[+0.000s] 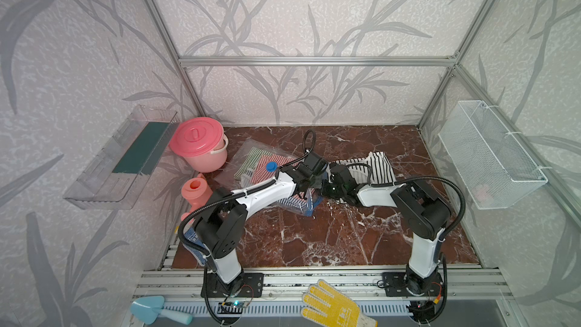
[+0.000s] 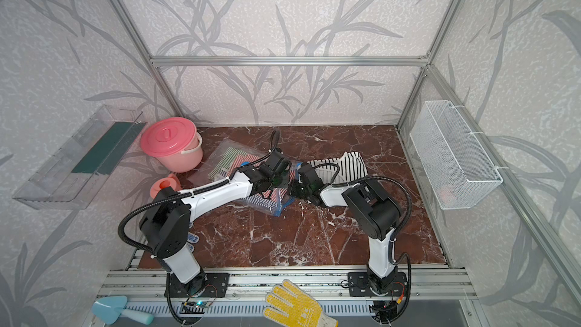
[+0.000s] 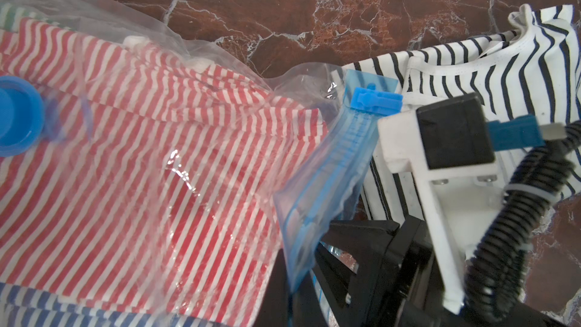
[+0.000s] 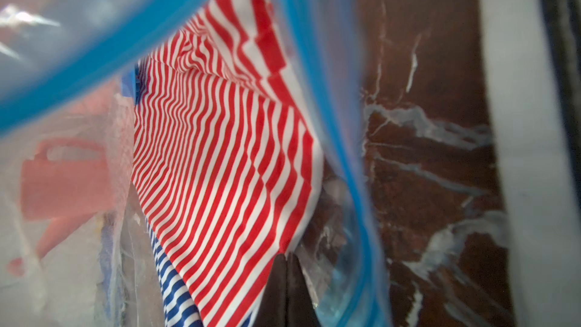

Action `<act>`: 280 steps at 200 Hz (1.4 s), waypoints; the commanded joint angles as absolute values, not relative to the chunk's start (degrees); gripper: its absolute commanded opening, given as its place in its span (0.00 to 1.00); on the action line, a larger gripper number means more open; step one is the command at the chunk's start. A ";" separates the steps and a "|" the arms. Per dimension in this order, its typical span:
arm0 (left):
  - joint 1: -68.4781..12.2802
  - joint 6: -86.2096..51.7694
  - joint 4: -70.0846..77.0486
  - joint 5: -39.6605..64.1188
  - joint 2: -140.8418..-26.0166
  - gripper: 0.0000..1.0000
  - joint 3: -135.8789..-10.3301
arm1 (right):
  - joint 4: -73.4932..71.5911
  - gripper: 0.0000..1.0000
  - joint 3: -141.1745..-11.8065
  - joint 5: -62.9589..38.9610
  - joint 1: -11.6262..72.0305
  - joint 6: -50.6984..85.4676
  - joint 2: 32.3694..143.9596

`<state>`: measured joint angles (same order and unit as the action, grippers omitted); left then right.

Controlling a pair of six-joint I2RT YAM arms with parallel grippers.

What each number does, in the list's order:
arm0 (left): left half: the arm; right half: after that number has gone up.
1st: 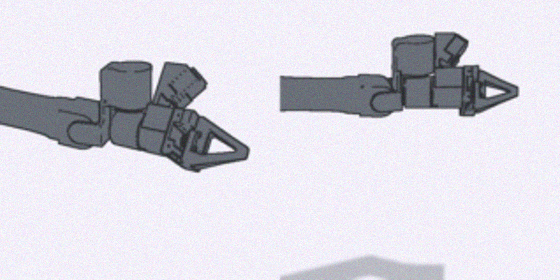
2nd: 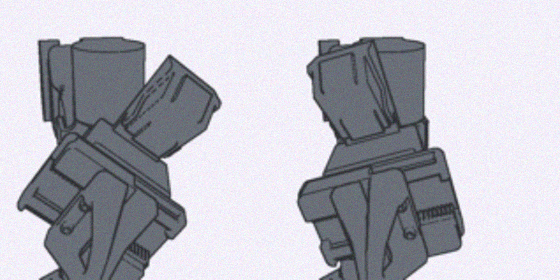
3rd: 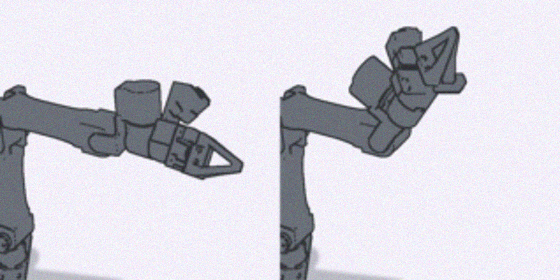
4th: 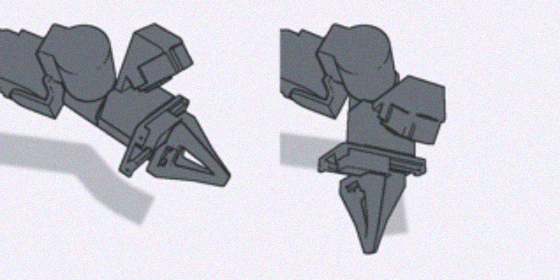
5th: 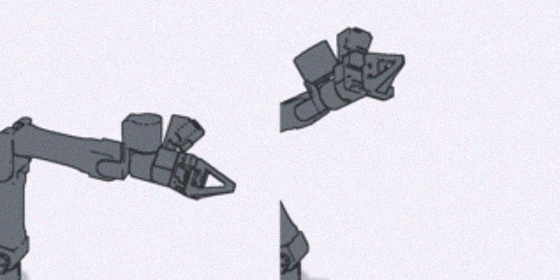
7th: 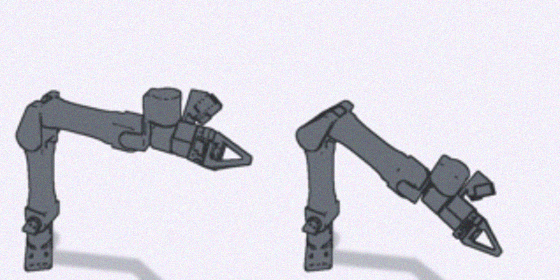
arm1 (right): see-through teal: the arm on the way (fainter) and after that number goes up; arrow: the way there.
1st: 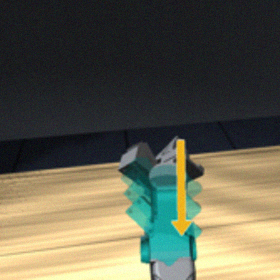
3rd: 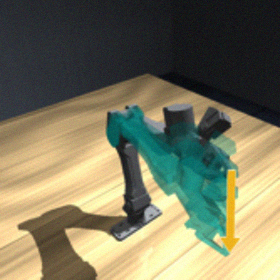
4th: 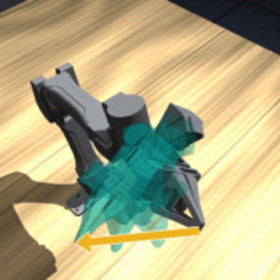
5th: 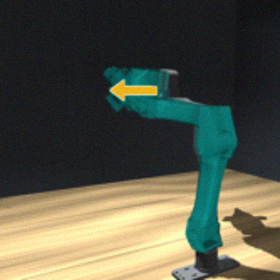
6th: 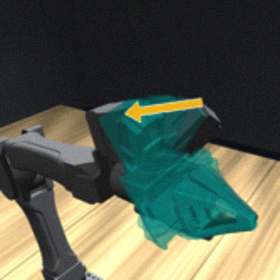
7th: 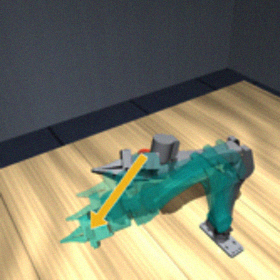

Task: Take the tank top out of the vacuum bag
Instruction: Take out the tank top from the vacuum bag.

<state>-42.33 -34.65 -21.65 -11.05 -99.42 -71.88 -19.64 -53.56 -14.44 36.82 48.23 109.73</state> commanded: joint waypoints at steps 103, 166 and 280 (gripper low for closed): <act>-42.75 -35.20 -20.70 -10.86 -97.77 0.00 -71.46 | -16.69 0.19 -58.92 -14.04 37.12 46.94 109.99; -42.76 -35.29 -20.87 -10.88 -97.53 0.00 -71.67 | -8.97 0.24 -60.70 -10.32 37.28 45.02 109.44; -42.81 -35.77 -20.28 -8.72 -97.00 0.00 -71.54 | -7.86 0.36 -64.27 -9.83 37.45 44.73 113.63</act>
<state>-42.44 -34.74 -21.21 -9.69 -99.42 -71.83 -8.51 -62.67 -10.33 37.19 45.15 112.20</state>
